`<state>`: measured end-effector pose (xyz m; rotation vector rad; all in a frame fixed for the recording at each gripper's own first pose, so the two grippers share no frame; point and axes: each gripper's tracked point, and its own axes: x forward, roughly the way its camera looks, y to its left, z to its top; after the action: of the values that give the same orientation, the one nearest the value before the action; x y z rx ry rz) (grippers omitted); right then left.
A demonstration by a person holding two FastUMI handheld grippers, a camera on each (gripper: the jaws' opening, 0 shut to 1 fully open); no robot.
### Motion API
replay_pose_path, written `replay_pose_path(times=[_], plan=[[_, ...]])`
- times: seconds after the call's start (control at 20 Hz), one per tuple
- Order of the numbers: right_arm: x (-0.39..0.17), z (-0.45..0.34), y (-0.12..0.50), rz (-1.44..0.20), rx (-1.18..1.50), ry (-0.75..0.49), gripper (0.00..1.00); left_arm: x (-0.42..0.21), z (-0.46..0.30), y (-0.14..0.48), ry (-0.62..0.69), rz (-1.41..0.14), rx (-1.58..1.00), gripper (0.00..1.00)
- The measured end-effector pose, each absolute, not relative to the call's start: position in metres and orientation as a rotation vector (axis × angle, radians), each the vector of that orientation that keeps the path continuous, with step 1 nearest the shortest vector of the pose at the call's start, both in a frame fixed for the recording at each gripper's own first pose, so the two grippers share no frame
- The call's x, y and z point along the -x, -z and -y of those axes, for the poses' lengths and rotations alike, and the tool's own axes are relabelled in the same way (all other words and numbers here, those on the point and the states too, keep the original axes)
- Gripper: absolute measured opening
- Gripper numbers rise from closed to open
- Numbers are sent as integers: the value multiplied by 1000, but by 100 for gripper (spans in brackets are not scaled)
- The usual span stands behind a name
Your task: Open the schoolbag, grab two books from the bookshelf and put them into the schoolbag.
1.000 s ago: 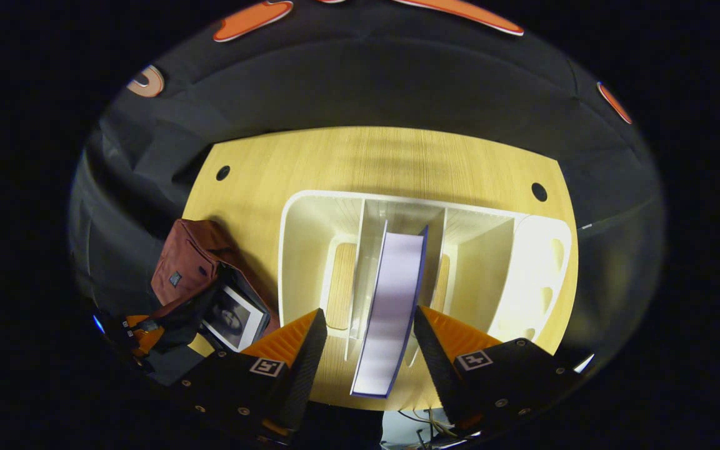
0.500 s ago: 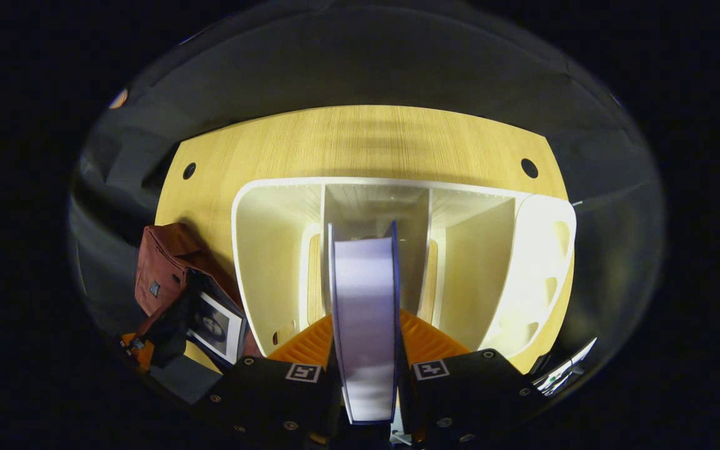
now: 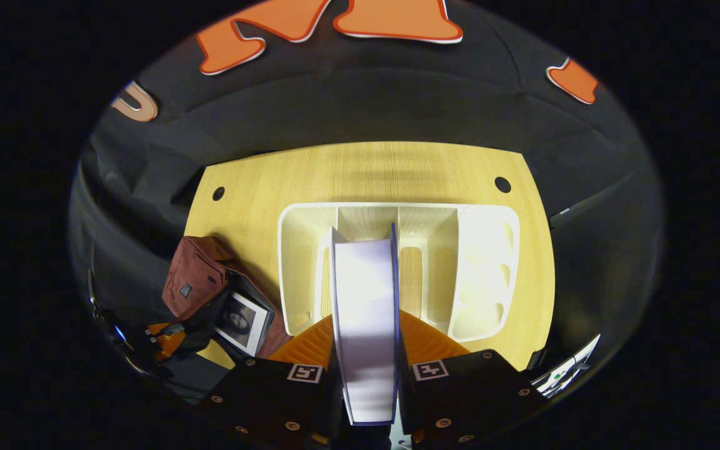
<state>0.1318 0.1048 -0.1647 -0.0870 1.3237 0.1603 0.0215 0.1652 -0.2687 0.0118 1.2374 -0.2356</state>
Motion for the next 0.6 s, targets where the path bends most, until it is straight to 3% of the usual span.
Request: replay_pose_path(times=[0.3, 0.6], plan=[[-110, -107, 102, -1227, -23, -188, 37, -19, -168, 266, 254, -1225, -24, 6], [-75, -119, 84, -1175, -134, -228, 36, -19, -173, 259, 262, -1215, -55, 6]])
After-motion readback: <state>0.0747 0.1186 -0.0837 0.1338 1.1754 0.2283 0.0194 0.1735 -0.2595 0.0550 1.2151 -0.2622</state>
